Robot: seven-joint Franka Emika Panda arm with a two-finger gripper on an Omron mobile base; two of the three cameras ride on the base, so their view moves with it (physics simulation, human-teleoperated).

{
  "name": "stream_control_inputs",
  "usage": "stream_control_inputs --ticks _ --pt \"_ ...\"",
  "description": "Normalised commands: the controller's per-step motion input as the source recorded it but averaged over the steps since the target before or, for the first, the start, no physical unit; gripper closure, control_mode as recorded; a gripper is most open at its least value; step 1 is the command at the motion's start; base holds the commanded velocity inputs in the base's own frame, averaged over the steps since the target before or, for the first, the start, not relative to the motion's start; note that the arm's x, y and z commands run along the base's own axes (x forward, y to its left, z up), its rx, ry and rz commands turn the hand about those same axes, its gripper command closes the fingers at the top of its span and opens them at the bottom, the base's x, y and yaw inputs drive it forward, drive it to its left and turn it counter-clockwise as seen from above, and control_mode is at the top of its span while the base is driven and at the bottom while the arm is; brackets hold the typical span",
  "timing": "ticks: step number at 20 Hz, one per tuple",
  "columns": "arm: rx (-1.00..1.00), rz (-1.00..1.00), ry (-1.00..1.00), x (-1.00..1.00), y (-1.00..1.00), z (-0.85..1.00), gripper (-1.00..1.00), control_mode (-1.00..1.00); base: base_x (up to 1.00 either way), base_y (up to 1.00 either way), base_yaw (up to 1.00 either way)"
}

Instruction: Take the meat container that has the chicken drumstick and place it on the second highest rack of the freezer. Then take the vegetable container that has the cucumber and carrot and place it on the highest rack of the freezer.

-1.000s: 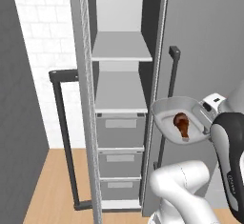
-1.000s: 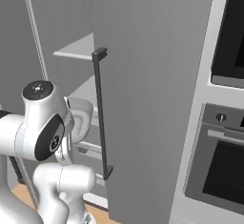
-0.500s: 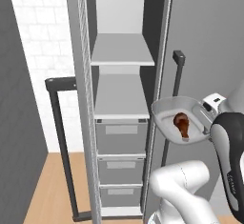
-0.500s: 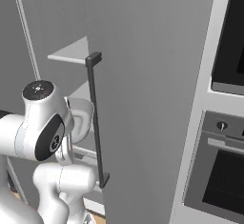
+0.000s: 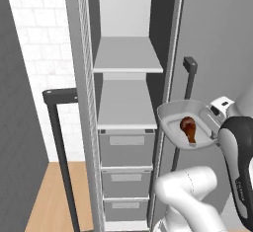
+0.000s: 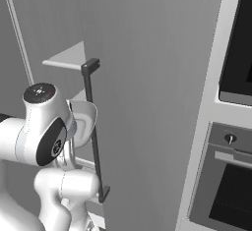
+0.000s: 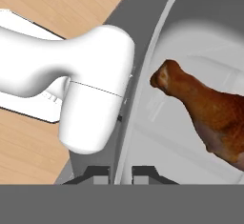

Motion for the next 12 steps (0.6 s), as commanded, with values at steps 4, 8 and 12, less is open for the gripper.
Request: stream_control_inputs --ticks 4,8,12 --pt "0.0 0.0 0.0 0.0 0.0 0.0 1.0 1.0 0.39 0.16 0.0" --pt "0.0 0.0 0.0 0.0 0.0 0.0 1.0 1.0 0.37 0.17 0.0" --pt "0.0 0.0 -0.06 0.0 0.08 0.11 1.0 -1.0 0.11 0.1 0.0"
